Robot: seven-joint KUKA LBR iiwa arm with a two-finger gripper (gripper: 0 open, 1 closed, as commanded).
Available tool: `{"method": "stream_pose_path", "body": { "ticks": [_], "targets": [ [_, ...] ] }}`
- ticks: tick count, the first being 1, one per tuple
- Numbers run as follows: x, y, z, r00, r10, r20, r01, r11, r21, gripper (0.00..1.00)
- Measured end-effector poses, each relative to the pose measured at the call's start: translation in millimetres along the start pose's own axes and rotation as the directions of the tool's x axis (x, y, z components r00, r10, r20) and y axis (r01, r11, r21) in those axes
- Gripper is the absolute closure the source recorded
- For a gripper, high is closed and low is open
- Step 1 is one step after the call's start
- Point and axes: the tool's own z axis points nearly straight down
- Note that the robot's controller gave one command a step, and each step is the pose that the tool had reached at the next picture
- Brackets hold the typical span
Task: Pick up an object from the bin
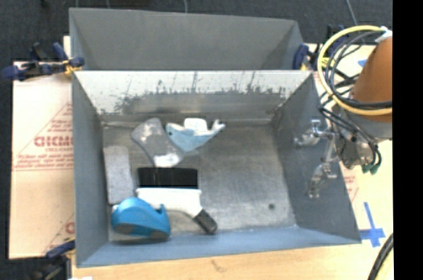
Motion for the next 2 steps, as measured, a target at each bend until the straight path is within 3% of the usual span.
{"method": "stream_pose_path", "body": {
  "ticks": [1, 2],
  "targets": [
    [-79.7, 35.5, 46.5, 1.000, 0.021, 0.006, -0.021, 1.000, -0.001, 0.00],
    [-102.2, 63.3, 80.1, 1.000, -0.028, 0.000, 0.028, 1.000, -0.002, 0.00]
  ]
}}
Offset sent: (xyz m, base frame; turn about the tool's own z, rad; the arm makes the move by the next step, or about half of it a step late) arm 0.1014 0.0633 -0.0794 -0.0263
